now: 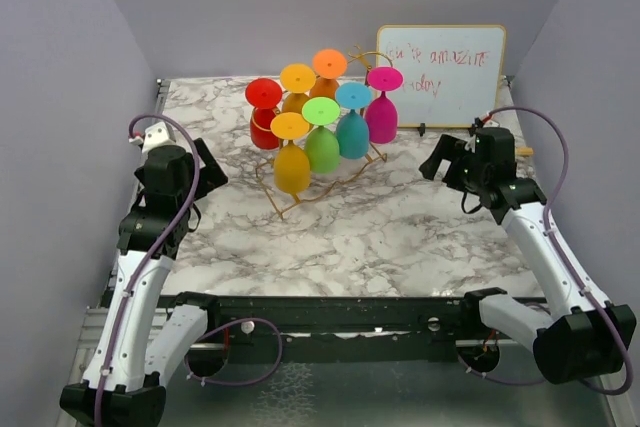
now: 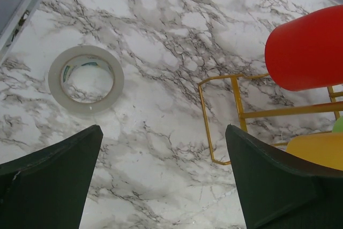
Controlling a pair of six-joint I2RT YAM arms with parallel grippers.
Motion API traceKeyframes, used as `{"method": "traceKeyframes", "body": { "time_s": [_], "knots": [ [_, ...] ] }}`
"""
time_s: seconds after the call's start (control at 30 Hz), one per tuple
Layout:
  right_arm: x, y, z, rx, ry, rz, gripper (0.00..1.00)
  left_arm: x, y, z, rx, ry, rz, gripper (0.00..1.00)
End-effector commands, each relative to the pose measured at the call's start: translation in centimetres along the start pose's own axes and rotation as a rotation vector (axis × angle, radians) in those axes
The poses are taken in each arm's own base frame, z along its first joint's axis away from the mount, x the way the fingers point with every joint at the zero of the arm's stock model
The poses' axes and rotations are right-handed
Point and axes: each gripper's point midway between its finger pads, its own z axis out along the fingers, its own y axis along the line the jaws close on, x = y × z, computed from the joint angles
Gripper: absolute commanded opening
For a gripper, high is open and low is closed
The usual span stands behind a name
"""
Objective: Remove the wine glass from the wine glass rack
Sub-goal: Pick up the wine glass from the wine rack.
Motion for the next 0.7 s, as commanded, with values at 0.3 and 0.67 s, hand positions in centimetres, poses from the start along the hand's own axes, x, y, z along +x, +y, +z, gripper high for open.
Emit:
{"method": "traceKeyframes", "body": {
  "time_s": [0.3, 0.67],
  "knots": [
    [7.7, 2.7, 2.0, -0.247, 0.21, 0.144, 1.0, 5.3, -0.6, -0.1, 0.068, 0.145, -0.133, 0.99],
    [12.6, 5.6, 2.9, -0.51, 0.307, 0.319, 1.0, 10.5, 1.5, 2.0, -0.05, 0.239, -0.26, 0.99]
  ]
}}
